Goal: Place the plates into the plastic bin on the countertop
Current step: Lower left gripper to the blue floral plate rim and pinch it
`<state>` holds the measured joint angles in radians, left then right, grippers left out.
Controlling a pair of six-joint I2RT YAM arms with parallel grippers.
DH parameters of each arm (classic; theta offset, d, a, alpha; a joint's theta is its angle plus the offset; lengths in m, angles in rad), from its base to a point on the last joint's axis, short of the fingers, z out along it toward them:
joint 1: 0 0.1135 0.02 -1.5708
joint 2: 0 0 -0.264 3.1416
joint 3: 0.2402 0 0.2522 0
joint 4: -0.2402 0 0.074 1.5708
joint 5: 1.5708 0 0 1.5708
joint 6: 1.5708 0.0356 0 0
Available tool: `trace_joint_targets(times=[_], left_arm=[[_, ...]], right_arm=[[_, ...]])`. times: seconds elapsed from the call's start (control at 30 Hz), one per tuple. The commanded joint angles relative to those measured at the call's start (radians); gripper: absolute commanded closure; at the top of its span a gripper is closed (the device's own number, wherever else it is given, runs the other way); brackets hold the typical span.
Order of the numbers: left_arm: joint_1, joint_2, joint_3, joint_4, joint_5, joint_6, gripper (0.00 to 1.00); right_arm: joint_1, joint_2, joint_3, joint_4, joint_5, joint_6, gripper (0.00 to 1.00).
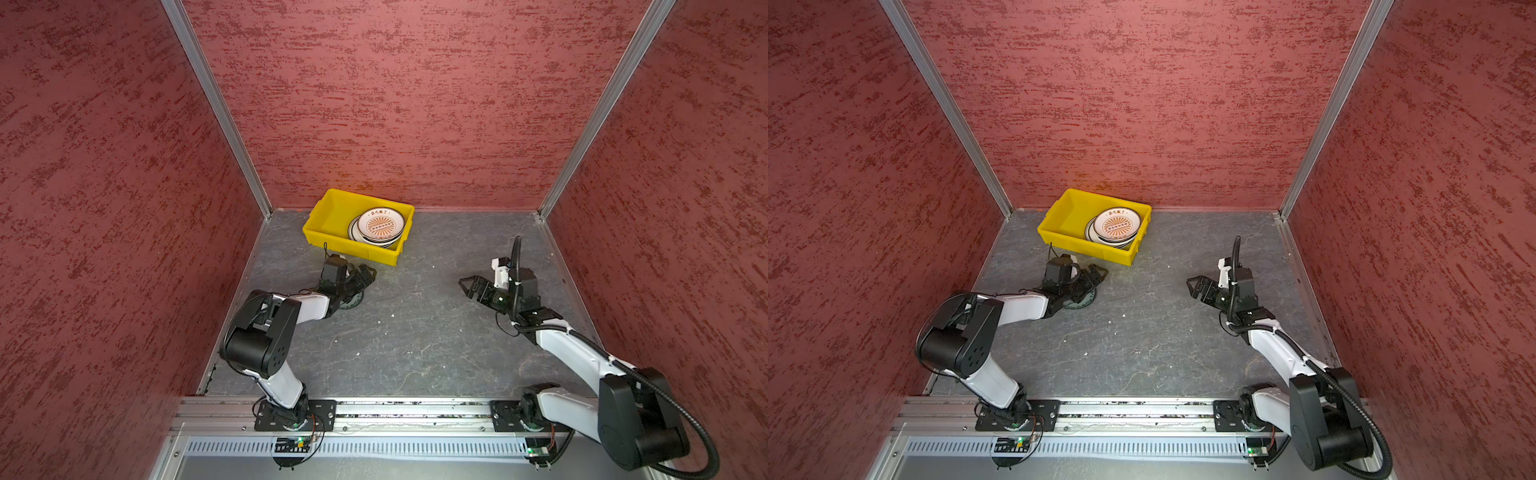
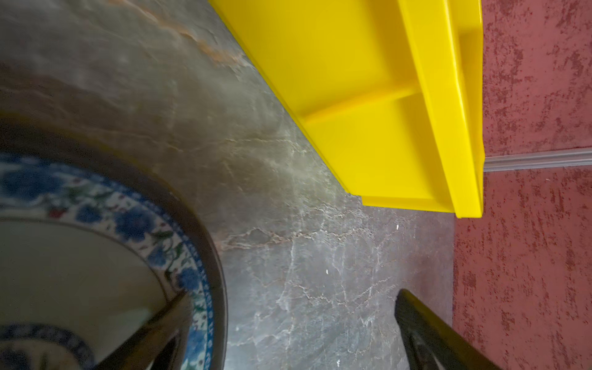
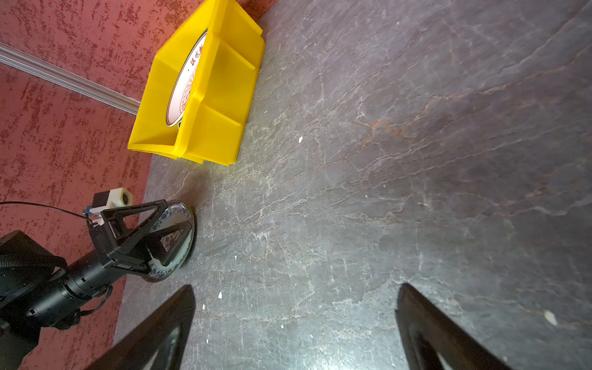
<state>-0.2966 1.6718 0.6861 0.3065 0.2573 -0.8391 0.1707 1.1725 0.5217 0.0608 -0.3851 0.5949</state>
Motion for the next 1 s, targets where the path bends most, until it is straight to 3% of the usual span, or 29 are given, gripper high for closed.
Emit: trace_joint_targets(times=[0.0,0.37,0.77,0.97], left_arm=[[-0.015,0.026,-0.008,-0.134,0.019,-0.011,0.01],[0.007,-0.242,-0.01,-0.415,-0.234,0.091,0.0],[0.235,-0.349,-0.153,-0.416,-0.177,0.052,0.0],[0.285,-0.311,-0.224,-0.28,-0.134,0.02,0.24]], right_arm=[[-0.004,-0.007,0.041,0.001,-0.013,0.004,0.01],[-0.005,0.004,0.042,0.043,-0.051,0.011,0.01],[-0.005,-0.002,0.02,0.202,-0.209,0.036,0.01],[-0.004,-0.032,0.009,0.213,-0.209,0.041,0.01]])
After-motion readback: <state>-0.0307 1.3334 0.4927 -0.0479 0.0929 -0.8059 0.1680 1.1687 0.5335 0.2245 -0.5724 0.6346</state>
